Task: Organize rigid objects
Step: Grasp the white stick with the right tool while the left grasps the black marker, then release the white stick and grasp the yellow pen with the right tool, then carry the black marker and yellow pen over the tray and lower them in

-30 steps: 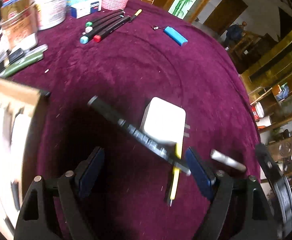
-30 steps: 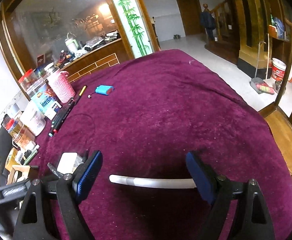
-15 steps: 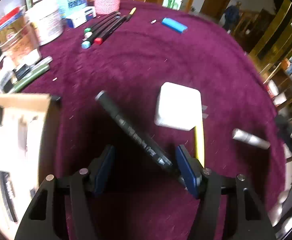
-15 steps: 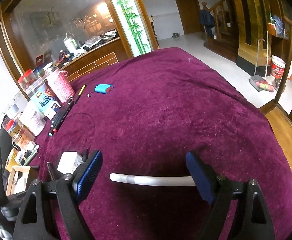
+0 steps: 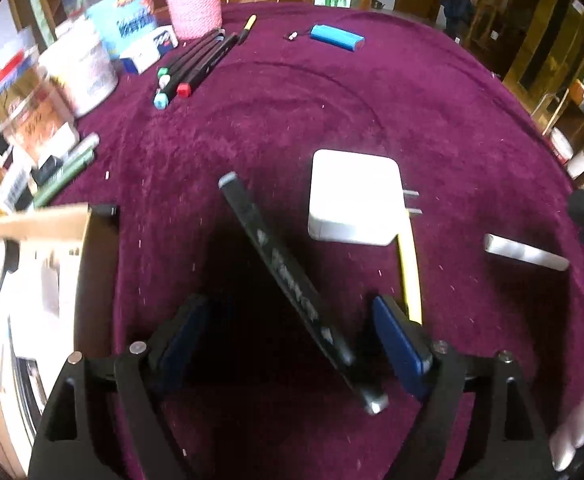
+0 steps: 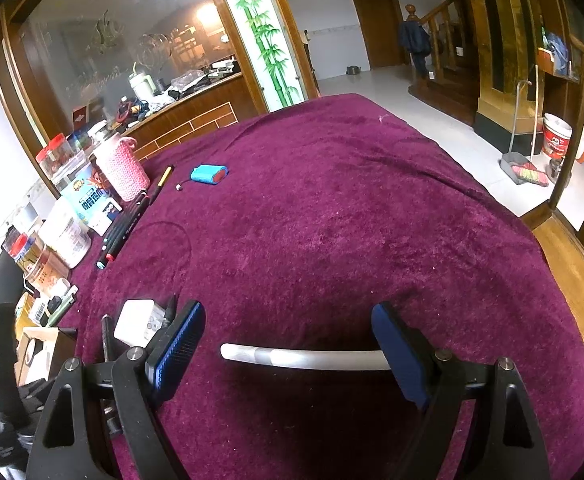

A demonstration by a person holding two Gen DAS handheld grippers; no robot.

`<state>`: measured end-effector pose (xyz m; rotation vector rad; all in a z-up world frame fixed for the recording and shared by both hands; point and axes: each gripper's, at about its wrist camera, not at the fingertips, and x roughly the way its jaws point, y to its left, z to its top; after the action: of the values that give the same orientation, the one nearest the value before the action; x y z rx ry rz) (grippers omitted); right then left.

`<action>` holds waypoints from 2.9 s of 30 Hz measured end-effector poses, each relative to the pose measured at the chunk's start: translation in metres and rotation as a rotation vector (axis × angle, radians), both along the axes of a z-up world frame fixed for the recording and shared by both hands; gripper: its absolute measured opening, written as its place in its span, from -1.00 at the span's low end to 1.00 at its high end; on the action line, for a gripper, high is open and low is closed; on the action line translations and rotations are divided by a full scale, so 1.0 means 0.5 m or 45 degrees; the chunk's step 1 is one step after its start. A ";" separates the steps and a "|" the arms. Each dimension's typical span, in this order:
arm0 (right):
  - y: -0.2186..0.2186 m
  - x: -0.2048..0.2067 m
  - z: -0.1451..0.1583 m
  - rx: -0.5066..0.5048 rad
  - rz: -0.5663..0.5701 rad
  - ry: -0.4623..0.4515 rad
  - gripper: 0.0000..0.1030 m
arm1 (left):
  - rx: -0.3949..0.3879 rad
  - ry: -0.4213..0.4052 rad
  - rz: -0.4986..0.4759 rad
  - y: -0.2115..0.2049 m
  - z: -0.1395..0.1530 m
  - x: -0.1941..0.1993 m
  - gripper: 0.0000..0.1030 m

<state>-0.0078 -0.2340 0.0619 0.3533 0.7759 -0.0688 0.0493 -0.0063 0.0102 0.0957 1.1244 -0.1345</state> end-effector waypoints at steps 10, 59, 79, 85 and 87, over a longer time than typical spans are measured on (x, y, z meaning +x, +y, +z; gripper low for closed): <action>0.006 0.010 -0.008 -0.027 0.014 0.023 0.71 | -0.020 0.023 -0.134 0.033 0.021 -0.057 -0.67; 0.279 0.101 -0.079 -0.279 0.304 0.271 -0.40 | -0.641 -0.467 -0.161 0.337 0.248 -0.374 -0.71; 0.230 -0.094 0.025 0.092 0.351 0.179 -0.83 | -0.706 -0.496 0.094 0.544 0.236 -0.460 -0.71; 0.329 -0.134 0.065 0.146 0.507 0.114 -0.82 | -0.676 -0.469 0.162 0.600 0.222 -0.496 -0.71; 0.373 -0.145 0.075 0.164 0.573 0.100 -0.82 | -0.660 -0.461 0.166 0.610 0.220 -0.503 -0.71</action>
<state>-0.0801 -0.0474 0.0995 0.2917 0.9244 0.3935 -0.2025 0.2989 0.1202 -0.4012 0.7047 -0.2761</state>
